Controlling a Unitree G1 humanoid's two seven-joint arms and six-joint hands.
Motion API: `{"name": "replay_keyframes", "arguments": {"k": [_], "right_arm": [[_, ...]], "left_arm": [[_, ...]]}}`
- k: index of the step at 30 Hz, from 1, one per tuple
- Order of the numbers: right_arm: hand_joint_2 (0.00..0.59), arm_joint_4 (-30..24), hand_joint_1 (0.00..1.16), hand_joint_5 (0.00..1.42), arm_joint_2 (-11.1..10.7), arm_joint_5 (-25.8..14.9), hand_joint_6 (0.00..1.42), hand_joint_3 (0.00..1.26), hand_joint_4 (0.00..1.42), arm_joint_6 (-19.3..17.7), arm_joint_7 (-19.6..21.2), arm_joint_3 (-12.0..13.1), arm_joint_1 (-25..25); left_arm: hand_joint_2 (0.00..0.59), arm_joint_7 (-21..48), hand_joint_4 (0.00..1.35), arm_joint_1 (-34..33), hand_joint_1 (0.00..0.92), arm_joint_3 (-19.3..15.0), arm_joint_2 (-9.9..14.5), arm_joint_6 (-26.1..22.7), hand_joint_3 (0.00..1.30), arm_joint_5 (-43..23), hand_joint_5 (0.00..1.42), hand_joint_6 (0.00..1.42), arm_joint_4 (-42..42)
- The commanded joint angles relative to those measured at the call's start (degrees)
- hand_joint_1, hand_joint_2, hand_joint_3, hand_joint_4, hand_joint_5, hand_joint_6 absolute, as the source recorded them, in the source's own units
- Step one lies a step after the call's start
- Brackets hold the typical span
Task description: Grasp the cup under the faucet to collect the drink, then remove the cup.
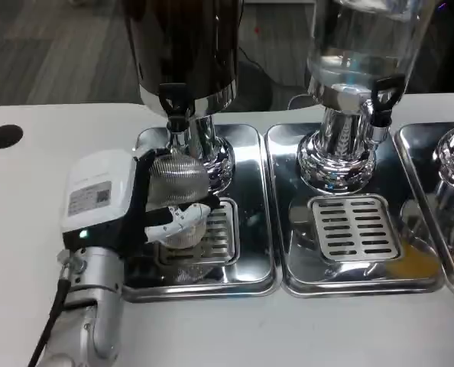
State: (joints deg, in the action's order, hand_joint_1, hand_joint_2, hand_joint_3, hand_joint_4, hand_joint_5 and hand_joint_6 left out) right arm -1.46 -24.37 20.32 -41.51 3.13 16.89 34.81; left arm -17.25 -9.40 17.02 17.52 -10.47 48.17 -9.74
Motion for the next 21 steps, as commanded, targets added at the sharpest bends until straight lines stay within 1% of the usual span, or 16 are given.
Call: {"name": "replay_keyframes", "arguments": {"k": [1, 6, 9, 15, 18, 21], "right_arm": [[0.452, 1.09, 0.33, 0.00, -0.74, -0.97, 0.00, 0.17, 0.00, -0.47, -0.44, 0.36, -0.78], [0.455, 1.60, 0.33, 0.00, -0.77, -1.16, 0.00, 0.17, 0.00, -0.28, -0.68, 0.10, -1.56], [0.457, 1.62, 0.33, 0.00, -0.68, -1.03, 0.00, 0.17, 0.00, -0.09, -0.77, -0.11, -1.91], [0.460, 1.35, 0.34, 0.00, -0.43, -0.49, 0.00, 0.17, 0.00, 0.70, -1.03, -0.77, -3.04], [0.460, 1.17, 0.34, 0.00, -0.39, -0.38, 0.00, 0.17, 0.00, 1.09, -1.21, -1.09, -3.53], [0.460, 1.02, 0.34, 0.00, -0.44, -0.37, 0.00, 0.17, 0.00, 1.46, -1.32, -1.38, -3.95]], "left_arm": [[0.103, -0.61, 0.47, -1.54, 0.335, 1.21, -0.44, 0.18, 0.42, 0.65, 0.64, 0.71, -1.92], [0.047, -0.31, 0.44, -2.05, 0.205, 1.52, -0.10, -0.09, 0.36, 0.50, 0.60, 0.71, -2.28], [0.041, -0.01, 0.42, -2.14, 0.166, 1.39, 0.44, 0.28, 0.34, -0.03, 0.60, 0.69, -2.42], [0.011, -0.12, 0.39, -1.65, 0.072, 0.81, 1.38, 0.53, 0.32, -0.76, 0.56, 0.69, -2.18], [0.000, -0.30, 0.31, -1.14, 0.005, 0.49, 1.90, 0.44, 0.29, -0.79, 0.48, 0.64, -1.61], [0.000, -0.42, 0.18, -0.54, 0.000, 0.04, 2.47, 0.58, 0.19, -1.03, 0.34, 0.54, -1.14]]}}
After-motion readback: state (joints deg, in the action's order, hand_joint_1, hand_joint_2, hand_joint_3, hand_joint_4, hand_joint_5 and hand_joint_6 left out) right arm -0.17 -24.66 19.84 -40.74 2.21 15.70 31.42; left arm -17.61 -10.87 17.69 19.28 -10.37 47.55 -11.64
